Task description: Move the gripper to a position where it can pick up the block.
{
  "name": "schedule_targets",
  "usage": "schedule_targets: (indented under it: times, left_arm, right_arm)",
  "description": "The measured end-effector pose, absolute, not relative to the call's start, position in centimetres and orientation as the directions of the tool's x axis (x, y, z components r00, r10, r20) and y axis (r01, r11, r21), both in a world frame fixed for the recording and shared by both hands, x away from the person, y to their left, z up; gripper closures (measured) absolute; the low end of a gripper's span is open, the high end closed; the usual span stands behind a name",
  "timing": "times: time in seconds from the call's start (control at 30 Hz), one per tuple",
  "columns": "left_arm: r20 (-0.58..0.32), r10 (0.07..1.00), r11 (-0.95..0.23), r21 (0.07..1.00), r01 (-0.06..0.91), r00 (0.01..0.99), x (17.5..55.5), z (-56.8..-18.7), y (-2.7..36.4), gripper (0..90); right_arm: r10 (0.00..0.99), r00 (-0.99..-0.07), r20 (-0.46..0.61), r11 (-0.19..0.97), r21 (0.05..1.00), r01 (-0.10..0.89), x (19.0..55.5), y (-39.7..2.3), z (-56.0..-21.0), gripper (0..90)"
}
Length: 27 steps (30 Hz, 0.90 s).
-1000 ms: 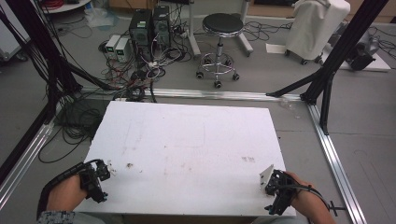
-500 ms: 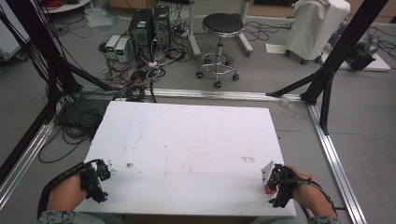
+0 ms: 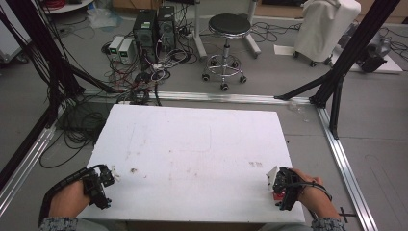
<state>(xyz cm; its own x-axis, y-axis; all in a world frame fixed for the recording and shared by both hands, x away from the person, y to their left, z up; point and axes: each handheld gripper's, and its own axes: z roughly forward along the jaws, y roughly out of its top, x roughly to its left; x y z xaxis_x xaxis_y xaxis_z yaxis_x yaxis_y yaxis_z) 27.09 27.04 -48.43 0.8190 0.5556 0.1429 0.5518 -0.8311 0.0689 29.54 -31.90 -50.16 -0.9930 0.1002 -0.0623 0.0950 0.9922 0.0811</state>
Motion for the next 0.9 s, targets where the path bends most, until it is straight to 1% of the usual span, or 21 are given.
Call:
schedule_targets:
  times: [0.1,0.3,0.57,0.9]
  left_arm:
    - [0.143,0.557,-0.830,0.071,0.553,0.818,27.1,-48.4,27.1,20.7]
    - [0.142,0.560,-0.828,0.069,0.556,0.816,27.1,-48.5,27.1,20.7]
    - [0.140,0.556,-0.831,0.071,0.552,0.819,27.0,-48.5,26.9,20.7]
    - [0.137,0.556,-0.831,0.073,0.552,0.820,27.1,-48.5,26.9,20.7]
  right_arm:
    - [0.092,-0.994,-0.051,0.995,0.051,0.090,29.8,-31.9,-50.7,10.8]
    - [0.110,-0.993,-0.041,0.993,0.052,0.108,30.0,-32.5,-51.4,10.8]
    - [0.100,-0.994,-0.040,0.994,0.047,0.099,29.8,-33.2,-51.8,10.8]
    - [0.095,-0.995,-0.036,0.995,0.044,0.094,29.9,-32.9,-51.9,10.8]
